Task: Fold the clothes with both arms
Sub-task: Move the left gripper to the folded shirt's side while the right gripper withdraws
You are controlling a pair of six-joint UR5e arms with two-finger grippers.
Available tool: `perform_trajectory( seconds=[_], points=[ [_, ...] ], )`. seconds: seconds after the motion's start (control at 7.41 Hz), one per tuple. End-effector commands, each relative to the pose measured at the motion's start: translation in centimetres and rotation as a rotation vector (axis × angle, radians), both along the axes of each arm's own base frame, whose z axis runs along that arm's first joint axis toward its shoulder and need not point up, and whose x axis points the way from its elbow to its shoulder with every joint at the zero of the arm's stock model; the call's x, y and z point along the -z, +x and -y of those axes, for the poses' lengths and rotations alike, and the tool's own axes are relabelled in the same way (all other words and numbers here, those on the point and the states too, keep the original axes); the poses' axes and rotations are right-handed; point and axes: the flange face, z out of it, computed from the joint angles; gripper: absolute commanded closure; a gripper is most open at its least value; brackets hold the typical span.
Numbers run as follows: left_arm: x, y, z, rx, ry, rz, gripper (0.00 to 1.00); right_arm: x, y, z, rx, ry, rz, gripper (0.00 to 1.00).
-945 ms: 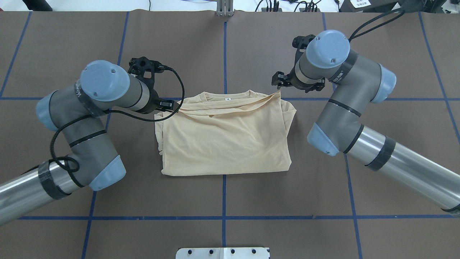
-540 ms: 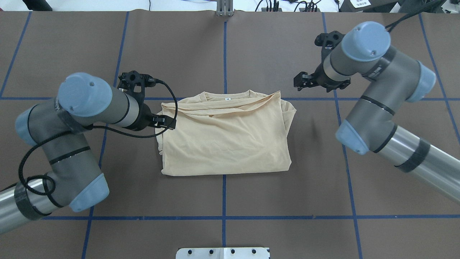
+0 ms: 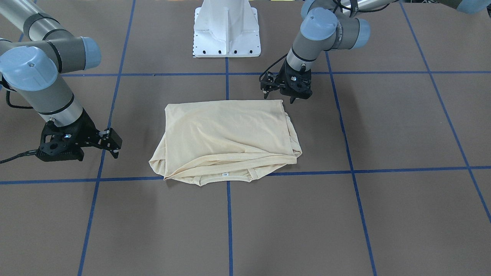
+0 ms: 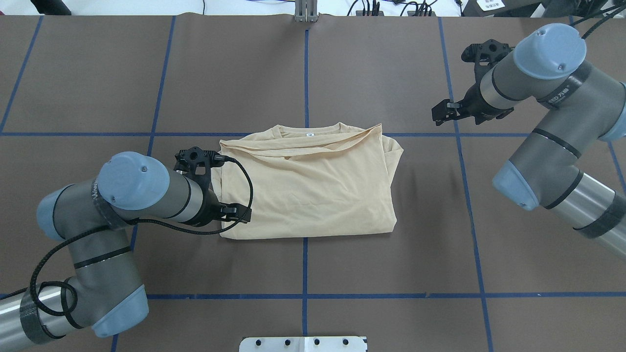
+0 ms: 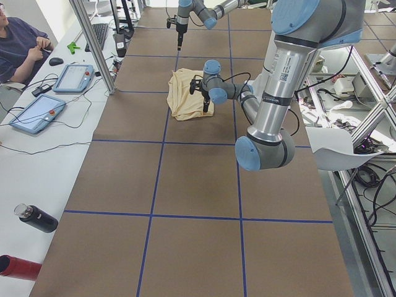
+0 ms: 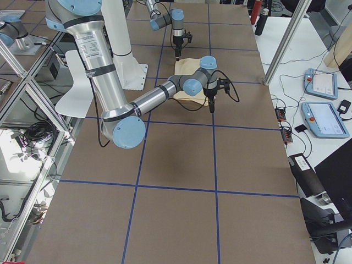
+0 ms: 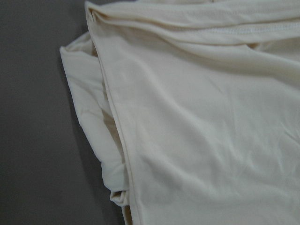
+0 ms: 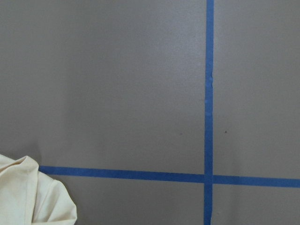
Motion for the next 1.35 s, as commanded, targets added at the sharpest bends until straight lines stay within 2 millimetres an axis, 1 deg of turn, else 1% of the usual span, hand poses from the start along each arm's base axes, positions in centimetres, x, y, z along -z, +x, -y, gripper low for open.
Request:
perform_trajectory(
  seconds=[0.0, 0.14, 0.27, 0.41, 0.54, 0.68, 0.81, 1.08, 1.22],
  points=[
    [-0.8, 0.8, -0.3, -0.011, -0.006, 0.017, 0.15, 0.4, 0.1, 0.0, -0.003, 0.007, 0.006, 0.0],
    [-1.2, 1.3, -0.1, -0.014, -0.009, 0.027, 0.18, 0.4, 0.1, 0.0, -0.005, 0.009, 0.003, 0.0],
    [-1.7, 2.1, -0.1, -0.018, -0.015, 0.039, 0.26, 0.4, 0.1, 0.0, -0.006, 0.01, 0.002, 0.0],
    [-1.8, 2.2, -0.2, -0.021, -0.016, 0.041, 0.35, 0.4, 0.1, 0.0, -0.006, 0.01, 0.002, 0.0],
    [-1.8, 2.4, -0.4, -0.024, -0.017, 0.042, 0.48, 0.3, 0.1, -0.1, -0.006, 0.009, 0.001, 0.0],
    [-1.7, 2.4, -0.6, -0.026, -0.018, 0.039, 0.67, 0.3, 0.1, -0.1, -0.006, 0.009, 0.001, 0.0],
    [-1.5, 2.4, -0.6, -0.026, -0.016, 0.035, 1.0, 0.3, 0.1, -0.1, -0.006, 0.009, 0.001, 0.0],
    [-1.5, 1.7, -0.5, -0.018, -0.011, 0.035, 1.0, 0.2, 0.1, -0.1, -0.006, 0.008, 0.0, 0.0],
    [-1.7, 1.3, 0.1, -0.008, -0.01, 0.041, 1.0, 0.2, 0.1, -0.1, -0.006, 0.008, 0.0, 0.0]
  ],
)
